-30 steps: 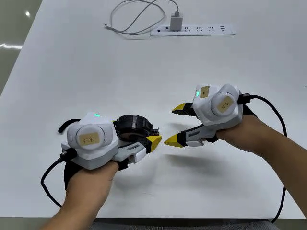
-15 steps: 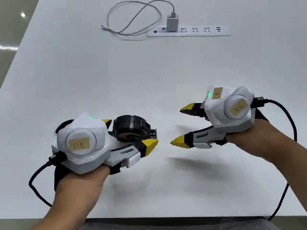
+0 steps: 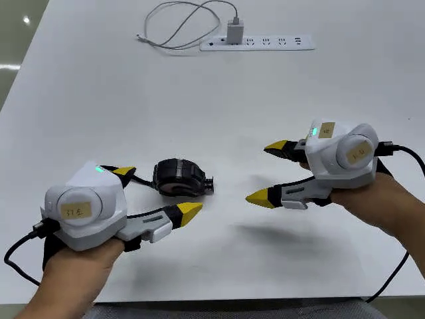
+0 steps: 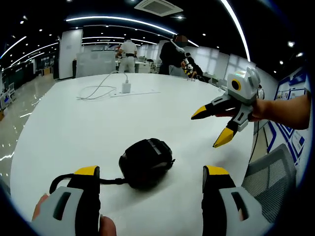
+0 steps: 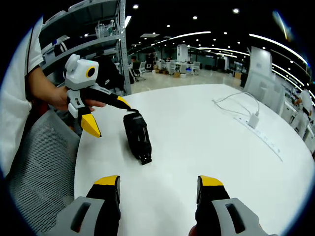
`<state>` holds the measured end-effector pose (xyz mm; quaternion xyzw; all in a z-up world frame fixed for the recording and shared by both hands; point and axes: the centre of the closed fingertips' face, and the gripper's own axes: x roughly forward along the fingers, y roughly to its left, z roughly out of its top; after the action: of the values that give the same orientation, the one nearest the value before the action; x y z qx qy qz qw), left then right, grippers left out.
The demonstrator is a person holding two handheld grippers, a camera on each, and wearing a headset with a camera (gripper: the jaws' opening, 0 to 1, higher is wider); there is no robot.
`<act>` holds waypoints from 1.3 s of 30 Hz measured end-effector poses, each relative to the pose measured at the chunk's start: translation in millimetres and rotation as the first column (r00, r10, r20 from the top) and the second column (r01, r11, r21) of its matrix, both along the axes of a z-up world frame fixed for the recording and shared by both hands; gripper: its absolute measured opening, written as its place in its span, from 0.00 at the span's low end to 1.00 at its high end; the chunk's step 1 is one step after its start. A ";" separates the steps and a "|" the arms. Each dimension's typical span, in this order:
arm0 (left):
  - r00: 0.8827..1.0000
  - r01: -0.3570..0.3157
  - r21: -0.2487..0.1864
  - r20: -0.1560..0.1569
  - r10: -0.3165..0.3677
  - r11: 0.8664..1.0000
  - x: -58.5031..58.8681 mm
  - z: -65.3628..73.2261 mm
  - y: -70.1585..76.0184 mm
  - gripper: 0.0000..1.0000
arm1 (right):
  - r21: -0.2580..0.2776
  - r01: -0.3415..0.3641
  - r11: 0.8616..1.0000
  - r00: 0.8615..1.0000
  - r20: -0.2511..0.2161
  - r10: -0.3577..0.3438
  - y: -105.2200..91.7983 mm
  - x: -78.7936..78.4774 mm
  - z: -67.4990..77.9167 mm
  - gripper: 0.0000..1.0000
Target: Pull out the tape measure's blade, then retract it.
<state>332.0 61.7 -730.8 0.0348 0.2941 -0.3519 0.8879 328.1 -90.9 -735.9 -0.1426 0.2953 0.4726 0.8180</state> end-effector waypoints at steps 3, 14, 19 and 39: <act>1.000 0.007 0.015 0.003 -0.007 1.000 -1.9 -0.5 5.3 0.84 | 0.022 0.032 0.999 0.999 -0.006 -0.032 -2.9 0.0 4.5 0.62; 1.000 0.027 0.036 0.006 -0.027 0.999 -7.5 1.2 18.2 0.88 | 0.031 0.080 0.996 0.997 -0.001 -0.080 -13.0 -8.7 10.2 0.69; 0.999 0.033 0.040 0.004 -0.033 0.999 -8.9 2.2 24.9 0.89 | 0.031 0.091 0.995 0.996 0.006 -0.091 -19.0 -15.4 14.0 0.72; 0.996 0.088 0.050 0.002 -0.088 0.995 -20.1 9.3 45.5 0.94 | 0.045 0.128 0.991 0.992 0.012 -0.129 -36.2 -35.6 24.7 0.87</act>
<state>311.9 107.2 -721.5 0.0708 0.2992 -0.3831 0.8710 292.5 -127.1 -711.3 -0.1089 0.2873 0.4243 0.8518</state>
